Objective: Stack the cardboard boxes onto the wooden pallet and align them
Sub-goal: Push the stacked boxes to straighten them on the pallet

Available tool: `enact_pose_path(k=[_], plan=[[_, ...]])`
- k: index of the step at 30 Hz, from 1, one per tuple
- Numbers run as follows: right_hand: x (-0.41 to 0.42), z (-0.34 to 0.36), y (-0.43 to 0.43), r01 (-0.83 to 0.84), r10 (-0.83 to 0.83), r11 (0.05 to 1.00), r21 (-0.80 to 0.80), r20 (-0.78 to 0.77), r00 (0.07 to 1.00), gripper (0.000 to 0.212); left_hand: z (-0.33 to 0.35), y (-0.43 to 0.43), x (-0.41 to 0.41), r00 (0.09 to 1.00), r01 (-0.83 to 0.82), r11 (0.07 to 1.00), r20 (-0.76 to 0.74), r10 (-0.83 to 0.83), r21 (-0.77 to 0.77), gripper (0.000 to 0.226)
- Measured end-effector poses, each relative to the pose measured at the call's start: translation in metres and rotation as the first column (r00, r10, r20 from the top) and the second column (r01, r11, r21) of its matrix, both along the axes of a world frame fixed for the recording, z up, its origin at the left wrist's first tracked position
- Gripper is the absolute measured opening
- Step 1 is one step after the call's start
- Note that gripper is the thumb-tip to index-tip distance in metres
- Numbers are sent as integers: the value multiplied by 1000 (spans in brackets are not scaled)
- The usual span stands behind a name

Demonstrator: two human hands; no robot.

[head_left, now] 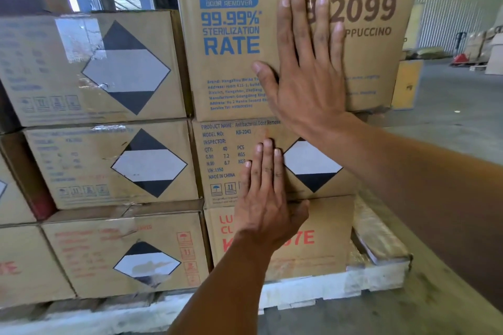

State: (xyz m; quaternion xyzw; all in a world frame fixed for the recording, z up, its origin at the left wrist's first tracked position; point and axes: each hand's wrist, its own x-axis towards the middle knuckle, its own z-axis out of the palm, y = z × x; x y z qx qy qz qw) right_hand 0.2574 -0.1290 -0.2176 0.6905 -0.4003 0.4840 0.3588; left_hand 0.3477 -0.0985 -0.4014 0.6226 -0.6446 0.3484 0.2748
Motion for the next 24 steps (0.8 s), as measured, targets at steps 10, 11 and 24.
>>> enact_pose_path(k=[10,11,24], plan=[[17,1,-35,8,-8,1000,21,-16,1000,79,0,-25,11,1000,-11,1000,-9,11,9,103],[18,1,-39,9,-8,1000,20,-14,1000,79,0,-27,10,1000,-13,1000,-10,13,11,102],[20,1,-45,27,-24,998,60,-46,999,80,-4,-25,20,1000,13,1000,17,-13,13,102]])
